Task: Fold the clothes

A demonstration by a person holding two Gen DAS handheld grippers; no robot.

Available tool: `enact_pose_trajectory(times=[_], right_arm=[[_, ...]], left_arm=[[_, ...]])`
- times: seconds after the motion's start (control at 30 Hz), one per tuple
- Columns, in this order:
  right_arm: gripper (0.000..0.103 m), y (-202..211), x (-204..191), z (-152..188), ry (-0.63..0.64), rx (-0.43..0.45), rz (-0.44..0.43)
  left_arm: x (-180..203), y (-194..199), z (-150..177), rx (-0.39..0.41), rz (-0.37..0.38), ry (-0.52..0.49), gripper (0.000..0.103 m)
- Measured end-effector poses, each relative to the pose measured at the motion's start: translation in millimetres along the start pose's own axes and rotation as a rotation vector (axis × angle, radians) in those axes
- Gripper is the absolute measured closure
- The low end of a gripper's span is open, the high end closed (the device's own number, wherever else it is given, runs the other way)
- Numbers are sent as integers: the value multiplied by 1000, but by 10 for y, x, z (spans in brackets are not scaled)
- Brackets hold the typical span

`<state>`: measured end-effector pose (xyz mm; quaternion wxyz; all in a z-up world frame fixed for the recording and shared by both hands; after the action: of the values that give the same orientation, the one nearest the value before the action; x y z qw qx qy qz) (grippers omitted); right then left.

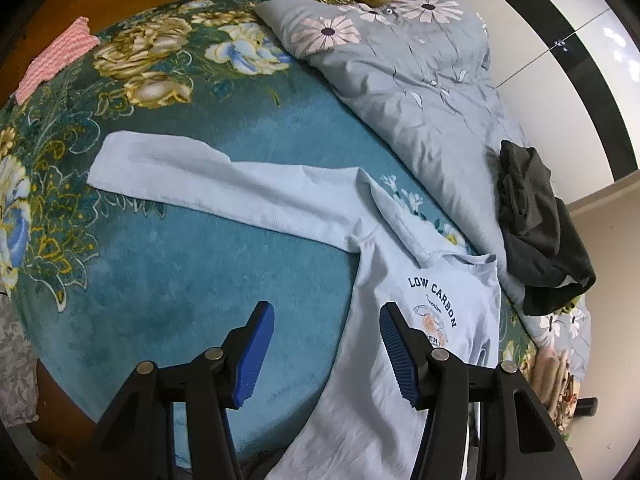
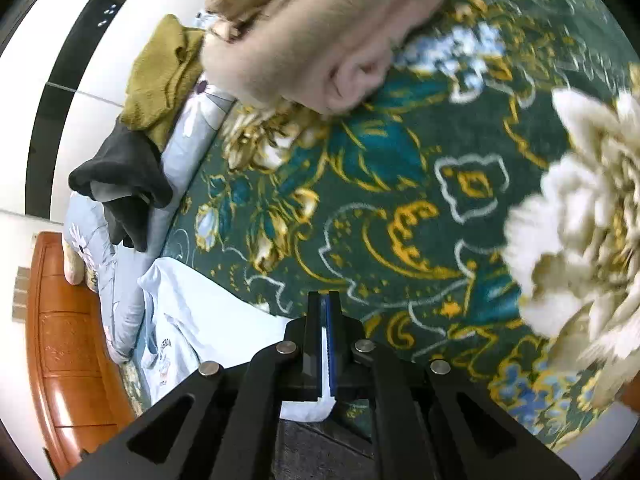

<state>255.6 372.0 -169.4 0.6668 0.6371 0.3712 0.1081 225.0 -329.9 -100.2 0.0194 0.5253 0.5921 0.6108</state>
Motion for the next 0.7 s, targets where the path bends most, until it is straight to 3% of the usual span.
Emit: enact_pose_trajectory(times=[0.23,0.27,0.33,0.47,0.7], right_arm=[[95,-336,179,268,-97,-119,-23],[90,-362,201,274,-118,-120,-28],[63,-399,208,271,-146,-118,-47],[61,-496,59,274,-129,-129,-29],[61,-652,-293,333,41,-133,130]], left_arm=[[-16,-18,18,-2,0,3,44],[-27,-18,19,0,-3,6,44],[-55,-20,21,2,-6,15,44],[-77,-46,38,-7,-5,21,44],[-59,-67,64,-14,-2,20,44]])
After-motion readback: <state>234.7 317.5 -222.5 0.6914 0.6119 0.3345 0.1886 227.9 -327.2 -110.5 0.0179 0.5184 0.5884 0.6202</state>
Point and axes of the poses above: each gripper's, at about its wrist camera, not at the fingertips, and y roughly against the way its jaws point, x to its right, z to its underside, the point moved 7 cm from there along -y, roughly the way its jaws point, and after that the axes turned 14 degrees about z, right-handed, at the moved point
